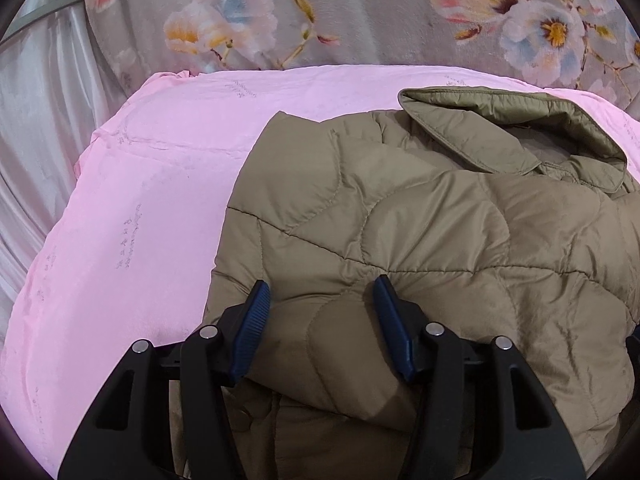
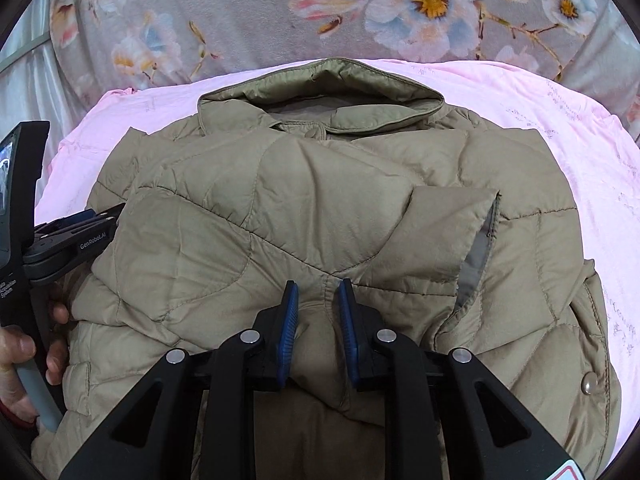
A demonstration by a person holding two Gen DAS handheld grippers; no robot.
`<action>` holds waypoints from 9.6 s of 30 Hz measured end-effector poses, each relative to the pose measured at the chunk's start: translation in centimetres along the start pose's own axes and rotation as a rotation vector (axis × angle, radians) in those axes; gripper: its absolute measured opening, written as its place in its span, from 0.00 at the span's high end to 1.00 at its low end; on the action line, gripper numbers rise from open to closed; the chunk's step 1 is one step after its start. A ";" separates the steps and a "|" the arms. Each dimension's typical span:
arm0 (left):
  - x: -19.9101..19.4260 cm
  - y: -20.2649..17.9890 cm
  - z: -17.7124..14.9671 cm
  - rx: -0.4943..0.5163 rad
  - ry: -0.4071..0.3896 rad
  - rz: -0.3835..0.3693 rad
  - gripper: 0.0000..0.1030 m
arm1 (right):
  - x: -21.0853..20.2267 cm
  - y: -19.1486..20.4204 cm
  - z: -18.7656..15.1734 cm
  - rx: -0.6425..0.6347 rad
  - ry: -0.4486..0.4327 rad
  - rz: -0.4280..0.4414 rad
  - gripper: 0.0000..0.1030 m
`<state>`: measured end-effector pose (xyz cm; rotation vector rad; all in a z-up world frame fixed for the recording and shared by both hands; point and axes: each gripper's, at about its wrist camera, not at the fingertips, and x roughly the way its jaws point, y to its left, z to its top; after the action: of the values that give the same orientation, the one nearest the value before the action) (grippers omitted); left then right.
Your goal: Fold large clothes
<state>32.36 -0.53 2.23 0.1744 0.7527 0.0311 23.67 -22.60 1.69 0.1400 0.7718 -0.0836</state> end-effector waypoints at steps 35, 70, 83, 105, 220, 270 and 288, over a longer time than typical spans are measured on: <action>5.8 -7.4 10.8 -0.014 0.163 -0.216 0.46 | 8.8 -8.4 10.7 0.361 0.079 0.189 0.95; 9.7 -7.1 15.9 -0.026 0.247 -0.190 0.39 | 11.0 -10.1 14.2 0.297 0.118 0.114 0.89; 9.7 -9.0 13.5 0.015 0.018 -0.118 0.38 | 11.7 -7.1 13.8 0.102 0.040 -0.069 0.86; -0.5 -0.9 7.0 -0.072 -0.061 -0.342 0.14 | -0.3 -8.1 7.7 0.128 -0.007 0.112 0.60; -2.1 4.3 -5.6 -0.061 0.024 -0.233 1.00 | -5.9 -9.6 -5.4 0.252 -0.005 -0.116 1.00; -7.9 -3.7 -8.7 -0.025 -0.062 -0.295 1.00 | -5.0 4.8 -6.7 0.066 -0.037 0.031 0.93; -16.1 11.3 -14.7 -0.290 -0.066 -0.374 0.44 | -10.5 6.2 -7.7 0.089 -0.061 0.144 0.89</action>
<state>10.95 11.32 4.52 -0.2419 0.6967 -0.2188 11.61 -15.06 4.16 0.2762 0.6957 0.0147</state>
